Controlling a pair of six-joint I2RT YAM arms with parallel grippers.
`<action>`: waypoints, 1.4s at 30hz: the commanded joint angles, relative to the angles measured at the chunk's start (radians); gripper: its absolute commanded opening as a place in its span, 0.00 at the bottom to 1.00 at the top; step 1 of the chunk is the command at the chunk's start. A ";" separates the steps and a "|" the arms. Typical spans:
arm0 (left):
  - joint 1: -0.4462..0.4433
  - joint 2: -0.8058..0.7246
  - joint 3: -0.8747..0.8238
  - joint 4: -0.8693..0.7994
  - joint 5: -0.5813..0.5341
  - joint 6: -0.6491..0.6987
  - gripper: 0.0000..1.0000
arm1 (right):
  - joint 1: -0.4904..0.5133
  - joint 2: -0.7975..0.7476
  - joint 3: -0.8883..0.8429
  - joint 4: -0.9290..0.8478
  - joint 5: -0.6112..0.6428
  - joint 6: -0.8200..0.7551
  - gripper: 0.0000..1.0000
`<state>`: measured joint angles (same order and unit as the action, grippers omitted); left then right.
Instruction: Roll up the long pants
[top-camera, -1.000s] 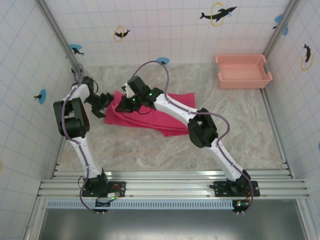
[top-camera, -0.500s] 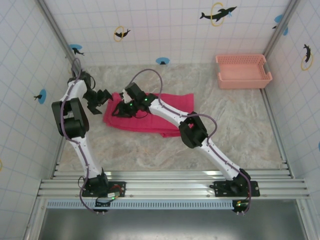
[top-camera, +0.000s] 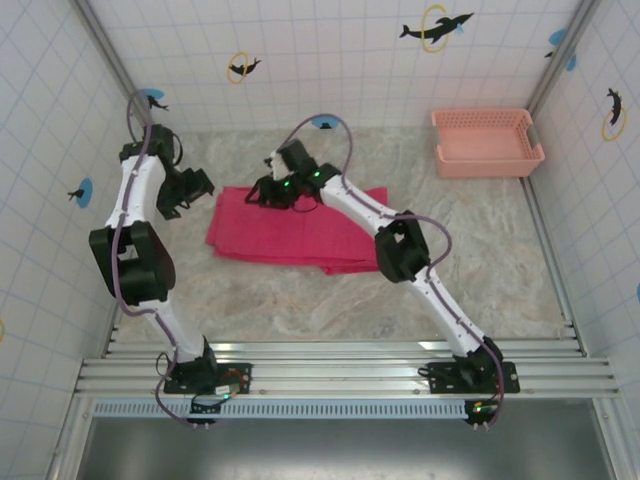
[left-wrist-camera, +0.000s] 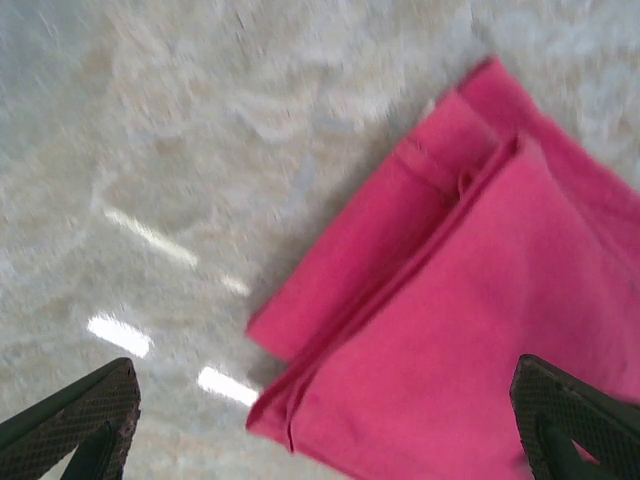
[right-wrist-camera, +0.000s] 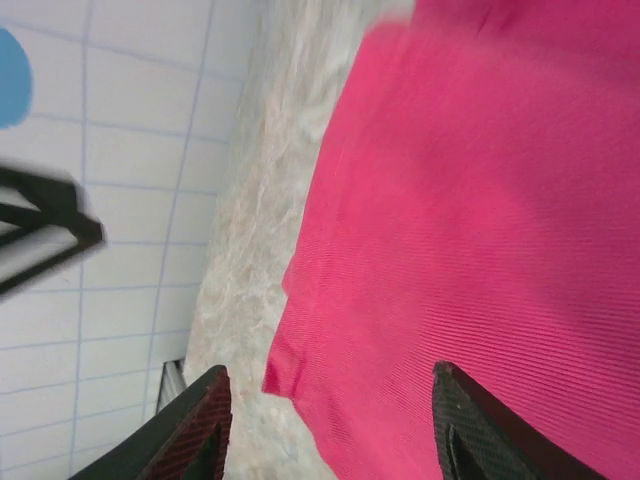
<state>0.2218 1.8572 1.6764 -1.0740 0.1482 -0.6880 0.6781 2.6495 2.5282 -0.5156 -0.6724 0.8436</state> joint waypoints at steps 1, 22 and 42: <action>-0.118 -0.041 -0.106 0.053 0.012 0.000 0.97 | -0.124 -0.294 -0.046 -0.250 0.043 -0.264 0.59; -0.395 0.267 -0.039 0.091 0.037 -0.121 0.97 | -0.463 -0.675 -1.120 -0.234 0.083 -0.530 0.57; -0.399 0.531 0.214 0.044 0.061 -0.159 0.97 | -0.475 -0.602 -1.119 -0.267 -0.008 -0.573 0.10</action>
<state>-0.1703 2.2570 1.8130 -1.1023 0.1814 -0.8238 0.2089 2.1197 1.4452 -0.7506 -0.6674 0.2768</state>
